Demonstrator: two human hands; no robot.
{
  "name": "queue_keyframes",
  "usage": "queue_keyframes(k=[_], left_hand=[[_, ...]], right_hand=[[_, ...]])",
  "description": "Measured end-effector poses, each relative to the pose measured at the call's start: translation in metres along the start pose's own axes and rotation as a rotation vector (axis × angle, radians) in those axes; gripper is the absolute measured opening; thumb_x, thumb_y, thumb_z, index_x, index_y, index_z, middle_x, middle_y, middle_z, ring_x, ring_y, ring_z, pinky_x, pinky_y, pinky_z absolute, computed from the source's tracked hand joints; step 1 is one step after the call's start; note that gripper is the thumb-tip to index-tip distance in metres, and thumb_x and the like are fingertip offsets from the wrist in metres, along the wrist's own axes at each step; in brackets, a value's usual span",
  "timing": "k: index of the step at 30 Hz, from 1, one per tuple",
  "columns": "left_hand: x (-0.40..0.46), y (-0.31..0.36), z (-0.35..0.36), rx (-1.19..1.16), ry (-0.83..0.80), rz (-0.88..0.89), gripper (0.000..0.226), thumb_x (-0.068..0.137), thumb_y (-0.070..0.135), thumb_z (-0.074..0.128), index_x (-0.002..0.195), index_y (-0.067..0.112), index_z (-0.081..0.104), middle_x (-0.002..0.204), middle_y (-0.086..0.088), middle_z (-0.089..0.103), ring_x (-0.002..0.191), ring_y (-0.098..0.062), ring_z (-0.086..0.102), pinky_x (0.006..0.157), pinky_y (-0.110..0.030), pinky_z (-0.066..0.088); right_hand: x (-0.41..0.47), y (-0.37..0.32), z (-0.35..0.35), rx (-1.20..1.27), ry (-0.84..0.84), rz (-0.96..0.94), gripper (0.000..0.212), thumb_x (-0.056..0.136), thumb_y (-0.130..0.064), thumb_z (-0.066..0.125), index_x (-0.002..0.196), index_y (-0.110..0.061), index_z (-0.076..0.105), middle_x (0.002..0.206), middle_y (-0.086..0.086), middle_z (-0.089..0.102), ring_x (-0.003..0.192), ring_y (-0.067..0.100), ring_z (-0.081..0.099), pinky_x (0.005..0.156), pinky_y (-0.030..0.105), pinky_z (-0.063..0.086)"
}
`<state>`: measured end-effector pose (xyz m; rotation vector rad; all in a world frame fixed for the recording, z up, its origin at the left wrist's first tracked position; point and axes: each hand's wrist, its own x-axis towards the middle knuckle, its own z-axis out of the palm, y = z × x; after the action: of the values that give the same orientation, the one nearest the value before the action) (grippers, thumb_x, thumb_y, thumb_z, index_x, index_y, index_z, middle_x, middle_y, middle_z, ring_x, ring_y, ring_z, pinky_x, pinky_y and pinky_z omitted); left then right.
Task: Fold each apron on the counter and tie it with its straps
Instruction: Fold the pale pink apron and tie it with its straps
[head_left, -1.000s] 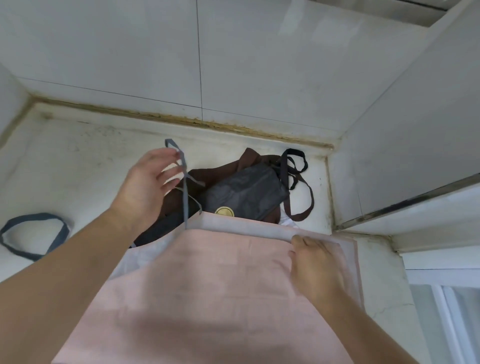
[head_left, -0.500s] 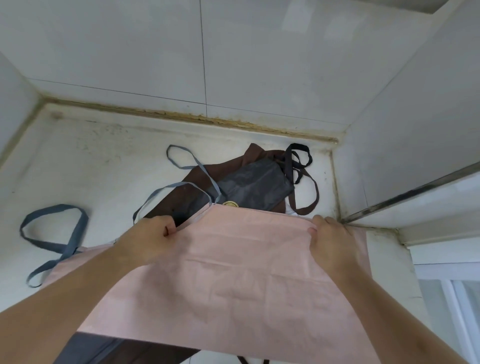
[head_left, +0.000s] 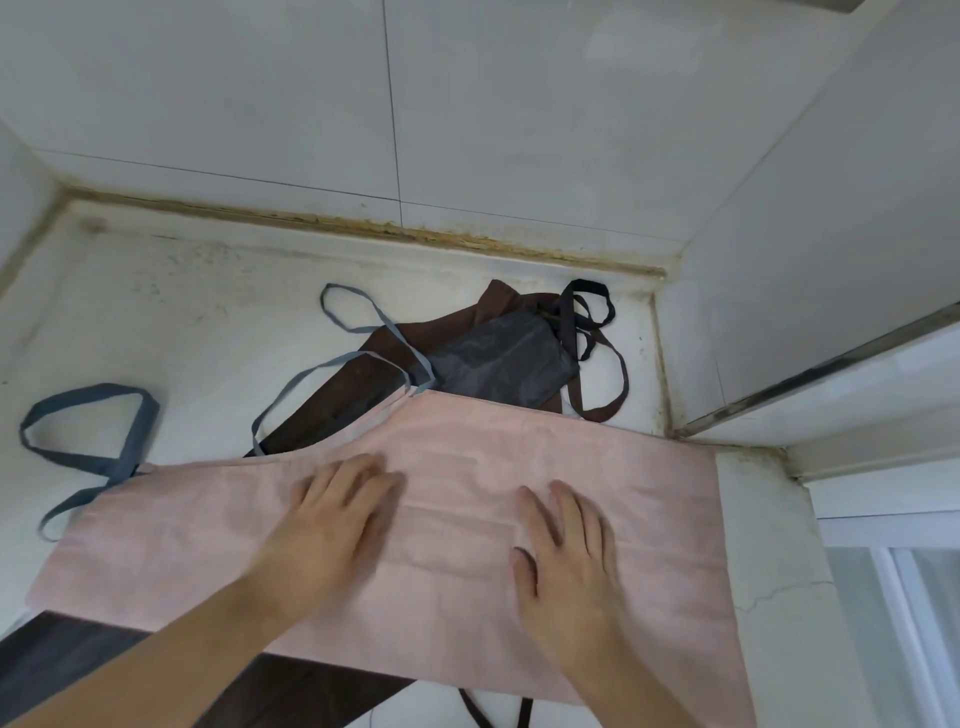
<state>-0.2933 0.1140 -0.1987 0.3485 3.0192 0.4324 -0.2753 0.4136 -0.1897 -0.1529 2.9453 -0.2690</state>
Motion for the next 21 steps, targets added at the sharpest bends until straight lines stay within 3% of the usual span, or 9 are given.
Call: queue_keyframes(k=[2,4,7,9,12,15,17,19,21], left_hand=[[-0.006,-0.005,0.004,0.036,-0.126,-0.143,0.053,0.103,0.05,0.04,0.154,0.036,0.041,0.154,0.002,0.039,0.142,-0.026,0.04,0.114,-0.062,0.032],[-0.014,-0.019,0.005,0.095,-0.191,-0.214,0.062,0.105,0.061,0.02,0.164,0.044,0.017,0.168,0.008,0.021,0.157,-0.021,0.02,0.121,-0.067,0.014],[-0.025,-0.043,-0.002,0.112,-0.225,-0.301,0.066,0.099,0.067,-0.004,0.161,0.048,-0.015,0.175,0.012,-0.007,0.161,-0.016,-0.009,0.125,-0.061,-0.006],[-0.029,-0.053,-0.009,0.089,-0.24,-0.374,0.066,0.095,0.068,-0.01,0.158,0.05,-0.024,0.173,0.011,-0.017,0.16,-0.017,-0.018,0.125,-0.058,-0.011],[-0.033,-0.062,-0.017,0.024,-0.235,-0.452,0.07,0.096,0.067,-0.003,0.163,0.046,-0.009,0.174,0.006,-0.007,0.161,-0.022,-0.008,0.127,-0.056,-0.005],[-0.033,-0.065,-0.027,-0.048,-0.112,-0.491,0.062,0.098,0.062,0.025,0.154,0.036,0.034,0.158,0.0,0.029,0.147,-0.032,0.03,0.122,-0.06,0.027],[-0.034,-0.064,-0.031,-0.076,-0.075,-0.503,0.05,0.098,0.053,0.048,0.144,0.033,0.046,0.149,0.001,0.032,0.137,-0.034,0.039,0.115,-0.06,0.036],[-0.037,-0.06,-0.032,-0.079,-0.068,-0.508,0.052,0.095,0.042,0.063,0.143,0.03,0.048,0.149,-0.001,0.031,0.134,-0.036,0.041,0.112,-0.061,0.038],[-0.042,-0.057,-0.033,-0.068,-0.052,-0.49,0.056,0.093,0.04,0.068,0.144,0.029,0.048,0.149,-0.003,0.032,0.132,-0.036,0.042,0.11,-0.061,0.039]], right_hand=[[-0.005,0.013,0.011,-0.03,-0.04,-0.032,0.065,0.101,-0.046,0.041,0.163,-0.041,0.025,0.171,-0.003,0.021,0.155,0.026,0.022,0.125,0.056,0.021],[-0.009,0.035,0.016,-0.053,-0.044,-0.028,0.063,0.104,-0.047,0.029,0.165,-0.044,0.013,0.174,-0.009,0.011,0.16,0.019,0.012,0.127,0.057,0.014],[-0.012,0.065,0.013,-0.046,-0.006,0.1,0.063,0.103,-0.045,0.025,0.165,-0.04,0.015,0.173,-0.01,0.014,0.16,0.017,0.014,0.127,0.057,0.016],[-0.014,0.08,0.01,-0.034,-0.003,0.187,0.063,0.103,-0.045,0.024,0.165,-0.04,0.016,0.173,-0.011,0.015,0.159,0.017,0.015,0.127,0.057,0.017],[-0.017,0.086,0.007,-0.042,0.005,0.222,0.064,0.102,-0.045,0.024,0.165,-0.039,0.019,0.173,-0.011,0.016,0.158,0.021,0.019,0.125,0.059,0.019],[-0.012,0.068,0.003,-0.037,0.056,0.253,0.065,0.095,-0.034,0.035,0.159,-0.02,0.04,0.164,0.007,0.036,0.148,0.037,0.035,0.118,0.062,0.03],[0.006,0.042,-0.003,-0.001,0.111,0.226,0.059,0.087,-0.017,0.051,0.144,-0.006,0.054,0.147,0.015,0.049,0.13,0.046,0.046,0.11,0.061,0.041],[0.034,0.003,-0.015,0.098,0.101,0.146,0.052,0.087,-0.006,0.061,0.138,-0.007,0.058,0.14,0.01,0.053,0.125,0.04,0.05,0.108,0.052,0.046],[0.064,-0.044,-0.027,0.248,0.022,0.016,0.046,0.094,-0.008,0.062,0.14,-0.01,0.057,0.143,0.003,0.049,0.13,0.028,0.05,0.11,0.039,0.044]])
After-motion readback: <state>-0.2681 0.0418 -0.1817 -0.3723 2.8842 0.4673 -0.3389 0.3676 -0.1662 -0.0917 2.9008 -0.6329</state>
